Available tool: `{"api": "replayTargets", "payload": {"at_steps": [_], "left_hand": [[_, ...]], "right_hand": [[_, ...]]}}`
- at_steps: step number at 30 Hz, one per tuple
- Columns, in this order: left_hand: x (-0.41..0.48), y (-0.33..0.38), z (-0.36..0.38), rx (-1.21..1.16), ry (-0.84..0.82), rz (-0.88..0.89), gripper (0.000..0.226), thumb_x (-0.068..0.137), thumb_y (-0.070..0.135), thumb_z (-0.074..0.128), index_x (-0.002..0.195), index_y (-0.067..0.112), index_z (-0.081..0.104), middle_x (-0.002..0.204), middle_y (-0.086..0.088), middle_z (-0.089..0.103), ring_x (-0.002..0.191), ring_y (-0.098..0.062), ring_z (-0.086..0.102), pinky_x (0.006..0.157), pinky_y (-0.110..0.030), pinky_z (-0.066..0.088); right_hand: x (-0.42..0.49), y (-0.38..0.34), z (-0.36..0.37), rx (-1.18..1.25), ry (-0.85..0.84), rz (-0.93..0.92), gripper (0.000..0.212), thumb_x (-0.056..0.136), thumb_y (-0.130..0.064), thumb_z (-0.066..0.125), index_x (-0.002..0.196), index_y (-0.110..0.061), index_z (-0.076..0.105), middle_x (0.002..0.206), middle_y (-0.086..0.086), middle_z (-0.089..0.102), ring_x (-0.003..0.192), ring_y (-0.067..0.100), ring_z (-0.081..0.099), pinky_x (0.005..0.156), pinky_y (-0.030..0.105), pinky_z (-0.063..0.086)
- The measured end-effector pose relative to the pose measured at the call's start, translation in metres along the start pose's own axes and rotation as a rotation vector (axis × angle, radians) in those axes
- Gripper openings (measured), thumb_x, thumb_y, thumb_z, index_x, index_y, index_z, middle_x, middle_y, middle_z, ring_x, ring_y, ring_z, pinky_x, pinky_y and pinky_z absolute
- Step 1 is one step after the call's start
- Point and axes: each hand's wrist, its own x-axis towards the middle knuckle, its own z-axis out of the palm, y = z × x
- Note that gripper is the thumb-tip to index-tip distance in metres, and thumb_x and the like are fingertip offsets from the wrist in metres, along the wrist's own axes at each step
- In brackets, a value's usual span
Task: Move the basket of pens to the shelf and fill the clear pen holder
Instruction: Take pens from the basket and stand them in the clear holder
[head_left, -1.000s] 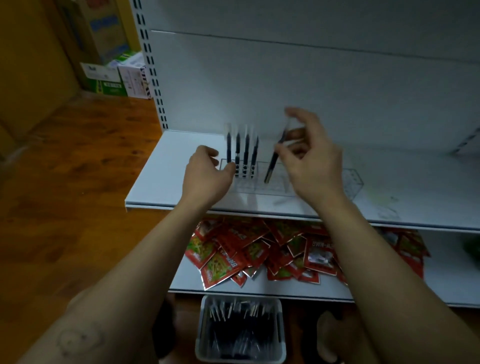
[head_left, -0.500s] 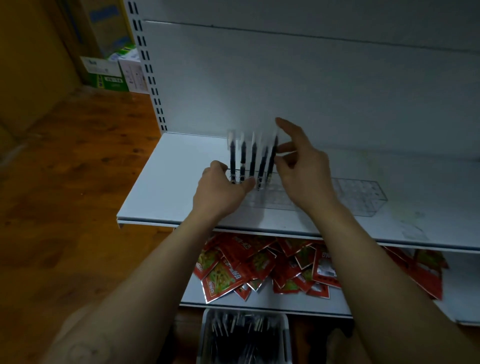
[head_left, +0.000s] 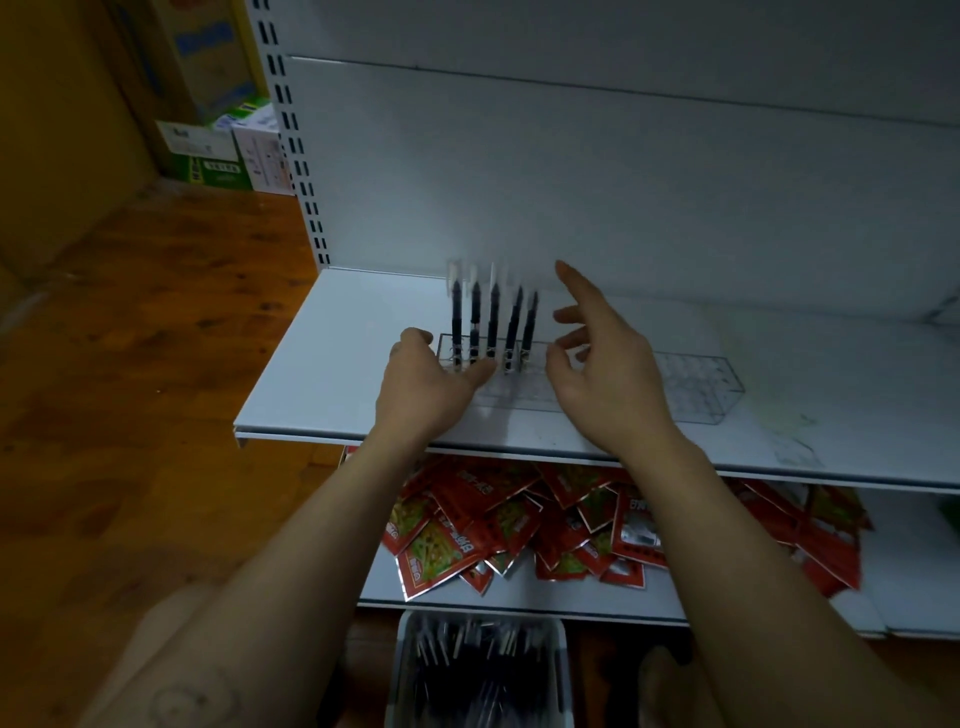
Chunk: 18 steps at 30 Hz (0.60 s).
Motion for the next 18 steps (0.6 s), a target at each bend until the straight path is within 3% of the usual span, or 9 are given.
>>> {"api": "replayTargets", "payload": {"at_steps": [3,6,12,18], "left_hand": [[-0.016,-0.003,-0.008,0.014,0.034,-0.009,0.089,0.075,0.052,0.075,0.142,0.010,0.033,0.142,-0.009,0.044,0.123,-0.026,0.049,0.097,-0.040,0.047],[-0.043,-0.010,-0.016,0.049,0.069,0.010,0.078,0.077,0.049,0.075,0.136,0.014,0.038,0.133,-0.006,0.050,0.113,-0.023,0.055,0.090,-0.040,0.051],[-0.092,-0.032,-0.001,0.217,-0.087,0.107,0.027,0.080,0.040,0.072,0.097,0.026,0.057,0.086,0.008,0.064,0.085,-0.016,0.064,0.075,-0.033,0.053],[-0.127,-0.090,0.033,0.424,-0.317,0.062,0.019,0.082,0.039,0.069,0.090,0.024,0.060,0.093,0.002,0.067,0.090,-0.019,0.062,0.073,-0.031,0.050]], "right_hand": [[-0.015,-0.014,-0.002,0.011,0.014,0.074,0.038,0.092,-0.019,0.056,0.129,-0.025,0.050,0.108,-0.009,0.059,0.085,0.006,0.057,0.081,0.030,0.050],[-0.038,-0.024,-0.003,-0.073,-0.102,0.079,0.019,0.093,-0.025,0.055,0.111,-0.023,0.059,0.093,-0.011,0.060,0.082,0.010,0.059,0.075,0.030,0.051],[-0.076,-0.017,0.009,-0.234,-0.380,0.159,0.019,0.089,-0.036,0.059,0.103,-0.025,0.064,0.094,-0.006,0.068,0.090,0.018,0.060,0.078,0.033,0.050],[-0.125,0.020,0.037,-0.303,-0.789,0.235,0.011,0.089,-0.034,0.060,0.086,-0.025,0.065,0.091,0.001,0.069,0.082,0.020,0.063,0.078,0.037,0.055]]}}
